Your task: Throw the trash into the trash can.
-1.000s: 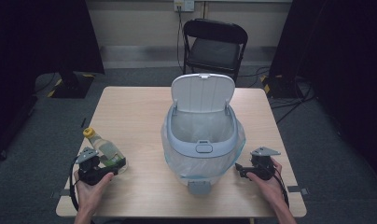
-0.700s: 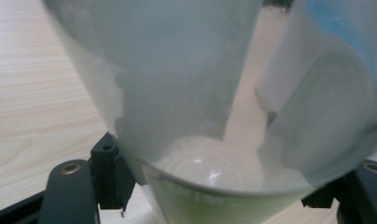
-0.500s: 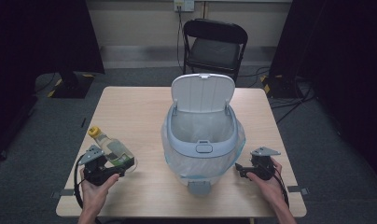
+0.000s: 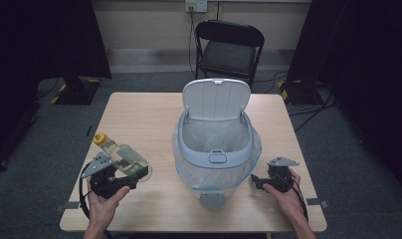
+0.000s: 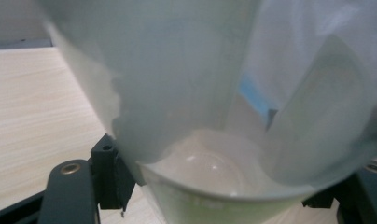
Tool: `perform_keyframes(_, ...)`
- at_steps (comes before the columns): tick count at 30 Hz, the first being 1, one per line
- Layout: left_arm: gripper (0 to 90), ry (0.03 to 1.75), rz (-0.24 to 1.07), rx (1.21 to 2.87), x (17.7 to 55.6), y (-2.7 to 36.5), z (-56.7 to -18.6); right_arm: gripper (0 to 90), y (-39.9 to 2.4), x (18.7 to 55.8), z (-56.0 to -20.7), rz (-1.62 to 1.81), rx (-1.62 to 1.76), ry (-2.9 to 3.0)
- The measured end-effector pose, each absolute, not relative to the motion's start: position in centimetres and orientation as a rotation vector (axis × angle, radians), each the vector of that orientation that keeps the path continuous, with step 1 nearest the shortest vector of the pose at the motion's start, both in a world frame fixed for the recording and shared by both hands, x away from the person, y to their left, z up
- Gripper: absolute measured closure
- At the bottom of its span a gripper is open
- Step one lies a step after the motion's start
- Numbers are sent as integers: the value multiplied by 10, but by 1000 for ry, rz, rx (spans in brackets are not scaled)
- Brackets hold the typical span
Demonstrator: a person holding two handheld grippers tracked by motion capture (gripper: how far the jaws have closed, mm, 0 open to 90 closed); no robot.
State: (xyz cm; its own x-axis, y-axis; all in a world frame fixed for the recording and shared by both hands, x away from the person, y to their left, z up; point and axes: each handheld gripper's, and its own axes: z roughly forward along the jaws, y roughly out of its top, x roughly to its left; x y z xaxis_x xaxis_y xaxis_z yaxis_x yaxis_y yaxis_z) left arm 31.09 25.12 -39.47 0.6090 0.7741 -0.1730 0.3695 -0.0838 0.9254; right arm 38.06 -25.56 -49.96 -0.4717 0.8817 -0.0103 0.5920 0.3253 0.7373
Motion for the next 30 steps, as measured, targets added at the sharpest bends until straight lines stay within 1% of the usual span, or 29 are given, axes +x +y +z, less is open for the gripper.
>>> perform_keyframes(2,280,941,452,1703,310,251,-388,148,-256,381,-500,953,1302,2185)
perform_keyframes(14,280,828,459,1647,299,232,-347,148,-256,381,-500,953,1302,2185)
perform_keyframes(17,280,803,442,1631,298,230,-339,148,-256,381,-500,954,1302,2185)
perform_keyframes(30,280,729,514,1571,293,229,-303,147,-256,381,-500,954,1303,2185)
